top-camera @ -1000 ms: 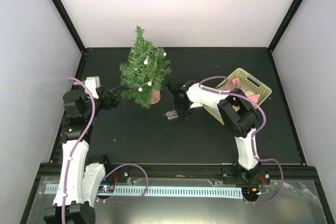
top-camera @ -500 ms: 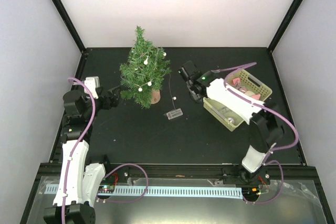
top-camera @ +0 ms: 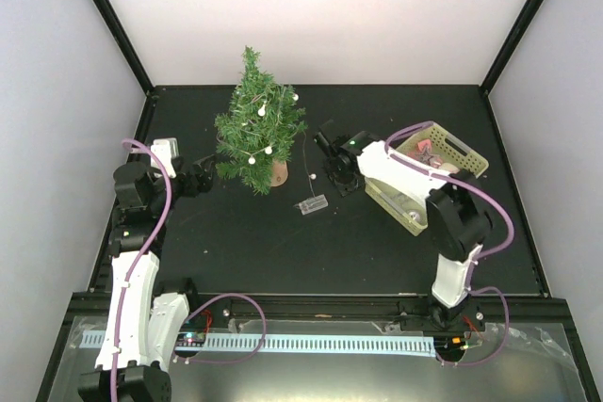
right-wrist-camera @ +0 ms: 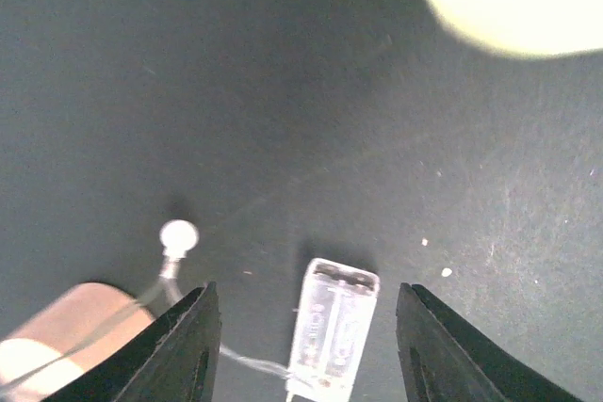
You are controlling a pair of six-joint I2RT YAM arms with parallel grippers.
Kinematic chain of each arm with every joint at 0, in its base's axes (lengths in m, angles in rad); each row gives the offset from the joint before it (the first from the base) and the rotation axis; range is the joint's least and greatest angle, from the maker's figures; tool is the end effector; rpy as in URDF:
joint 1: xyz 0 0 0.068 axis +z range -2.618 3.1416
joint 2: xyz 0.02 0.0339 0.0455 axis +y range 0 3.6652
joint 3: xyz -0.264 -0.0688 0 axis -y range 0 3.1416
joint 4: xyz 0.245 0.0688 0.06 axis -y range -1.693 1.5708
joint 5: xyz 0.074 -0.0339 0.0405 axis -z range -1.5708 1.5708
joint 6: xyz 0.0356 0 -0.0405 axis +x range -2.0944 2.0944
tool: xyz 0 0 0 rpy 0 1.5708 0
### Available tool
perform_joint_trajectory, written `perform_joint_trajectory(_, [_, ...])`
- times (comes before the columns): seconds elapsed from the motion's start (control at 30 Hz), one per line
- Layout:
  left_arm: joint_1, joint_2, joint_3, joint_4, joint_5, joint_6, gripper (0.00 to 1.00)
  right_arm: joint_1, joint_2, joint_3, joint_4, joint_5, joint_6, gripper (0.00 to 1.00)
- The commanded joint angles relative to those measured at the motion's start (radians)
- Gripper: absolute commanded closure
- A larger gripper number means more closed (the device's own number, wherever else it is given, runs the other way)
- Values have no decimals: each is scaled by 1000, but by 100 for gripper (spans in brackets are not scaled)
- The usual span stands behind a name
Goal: Decorate the small christmas tree
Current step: Wrap the decoration item around the Christmas tree.
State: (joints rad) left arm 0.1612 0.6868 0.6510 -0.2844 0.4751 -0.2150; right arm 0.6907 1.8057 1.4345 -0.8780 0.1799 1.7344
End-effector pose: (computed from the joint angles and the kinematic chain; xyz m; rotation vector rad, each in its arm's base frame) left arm 0.1636 0.0101 0.2988 -0.0283 1.8826 -0.4849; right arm 0.2862 0.2283 0.2339 1.4527 2.4430 0.3418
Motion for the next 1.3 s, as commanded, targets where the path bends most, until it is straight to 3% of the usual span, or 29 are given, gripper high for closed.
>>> perform_joint_trajectory(0.0, [-5, -13, 13, -8, -4, 17, 1, 12, 76, 11, 9, -168, 33, 47])
perform_joint_trajectory(0.43, [-5, -17, 13, -5, 13, 12, 1, 45, 171, 33, 26, -230, 129, 45])
perform_joint_trajectory(1.27, [-7, -41, 6, -2, 18, 17, 1, 49, 275, 46, 56, -271, 253, 50])
